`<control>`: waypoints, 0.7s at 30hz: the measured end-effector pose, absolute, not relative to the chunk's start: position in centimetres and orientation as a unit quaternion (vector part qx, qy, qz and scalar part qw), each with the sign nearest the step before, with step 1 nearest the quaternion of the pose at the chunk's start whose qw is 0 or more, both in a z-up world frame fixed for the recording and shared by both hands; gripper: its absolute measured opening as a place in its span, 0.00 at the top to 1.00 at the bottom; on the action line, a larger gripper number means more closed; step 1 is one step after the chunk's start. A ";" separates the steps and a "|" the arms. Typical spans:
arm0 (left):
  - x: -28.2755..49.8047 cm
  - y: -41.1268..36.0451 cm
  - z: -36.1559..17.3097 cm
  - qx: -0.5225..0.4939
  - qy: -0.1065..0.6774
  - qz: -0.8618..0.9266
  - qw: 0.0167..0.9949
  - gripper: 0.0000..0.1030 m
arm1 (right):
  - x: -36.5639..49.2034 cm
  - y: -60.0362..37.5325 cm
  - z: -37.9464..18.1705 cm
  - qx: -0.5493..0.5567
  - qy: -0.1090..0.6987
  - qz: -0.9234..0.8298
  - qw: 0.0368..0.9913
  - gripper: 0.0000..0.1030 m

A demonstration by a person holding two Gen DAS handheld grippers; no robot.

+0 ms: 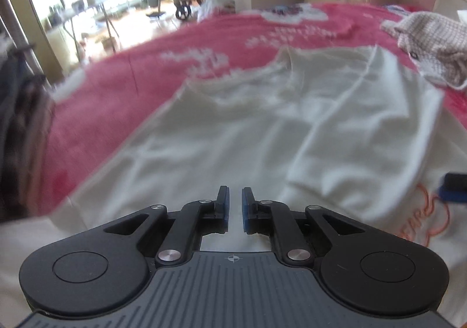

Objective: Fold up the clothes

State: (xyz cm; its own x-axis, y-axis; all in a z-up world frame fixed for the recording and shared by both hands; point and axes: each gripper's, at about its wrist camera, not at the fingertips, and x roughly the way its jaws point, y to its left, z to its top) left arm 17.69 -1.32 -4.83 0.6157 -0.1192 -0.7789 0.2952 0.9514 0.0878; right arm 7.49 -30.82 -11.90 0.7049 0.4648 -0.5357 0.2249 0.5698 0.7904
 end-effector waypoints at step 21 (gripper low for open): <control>36.7 -26.5 -7.6 0.012 0.466 -0.278 0.840 0.45 | 12.4 -47.1 -16.1 0.629 0.265 -0.057 0.729 0.69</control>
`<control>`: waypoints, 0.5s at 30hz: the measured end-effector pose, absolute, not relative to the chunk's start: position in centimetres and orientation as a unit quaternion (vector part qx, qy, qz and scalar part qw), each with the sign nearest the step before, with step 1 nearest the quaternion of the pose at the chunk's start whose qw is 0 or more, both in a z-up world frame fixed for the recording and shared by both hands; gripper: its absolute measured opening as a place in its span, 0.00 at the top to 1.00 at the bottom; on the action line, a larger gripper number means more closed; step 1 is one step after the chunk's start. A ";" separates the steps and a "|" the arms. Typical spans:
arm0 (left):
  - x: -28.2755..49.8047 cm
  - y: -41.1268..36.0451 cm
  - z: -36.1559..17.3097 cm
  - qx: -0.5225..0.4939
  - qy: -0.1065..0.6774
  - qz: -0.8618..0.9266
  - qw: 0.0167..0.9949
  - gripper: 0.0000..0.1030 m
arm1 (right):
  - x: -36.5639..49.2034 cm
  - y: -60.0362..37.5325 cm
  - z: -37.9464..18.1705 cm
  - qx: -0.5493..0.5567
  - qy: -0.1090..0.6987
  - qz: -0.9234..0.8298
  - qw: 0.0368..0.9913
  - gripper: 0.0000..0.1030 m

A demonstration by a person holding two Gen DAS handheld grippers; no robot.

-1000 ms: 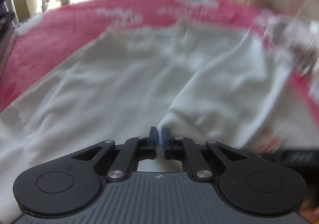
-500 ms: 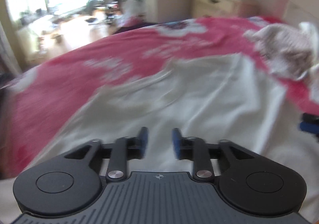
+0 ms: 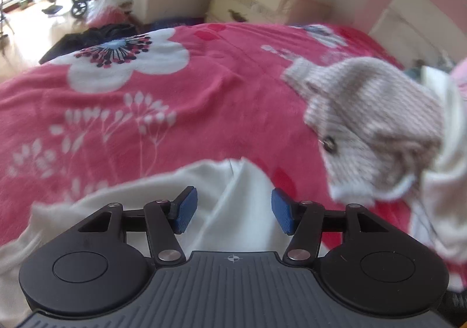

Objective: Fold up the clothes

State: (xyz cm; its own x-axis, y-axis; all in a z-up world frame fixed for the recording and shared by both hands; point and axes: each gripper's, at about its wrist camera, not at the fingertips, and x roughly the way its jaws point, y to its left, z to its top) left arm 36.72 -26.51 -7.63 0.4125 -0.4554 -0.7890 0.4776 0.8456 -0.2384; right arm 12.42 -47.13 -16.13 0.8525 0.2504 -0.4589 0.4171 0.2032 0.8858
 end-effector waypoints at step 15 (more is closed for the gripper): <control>39.7 -27.3 -10.9 -0.054 0.499 -0.246 0.829 0.94 | 15.5 -47.5 -19.0 0.667 0.267 -0.046 0.694 0.94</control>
State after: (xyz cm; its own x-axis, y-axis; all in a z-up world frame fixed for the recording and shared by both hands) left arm 39.73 -27.26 -10.88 0.3801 -0.4626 -0.8010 0.3538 0.8728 -0.3361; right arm 15.47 -47.55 -18.95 0.8531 0.2931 -0.4317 0.4201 0.1050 0.9014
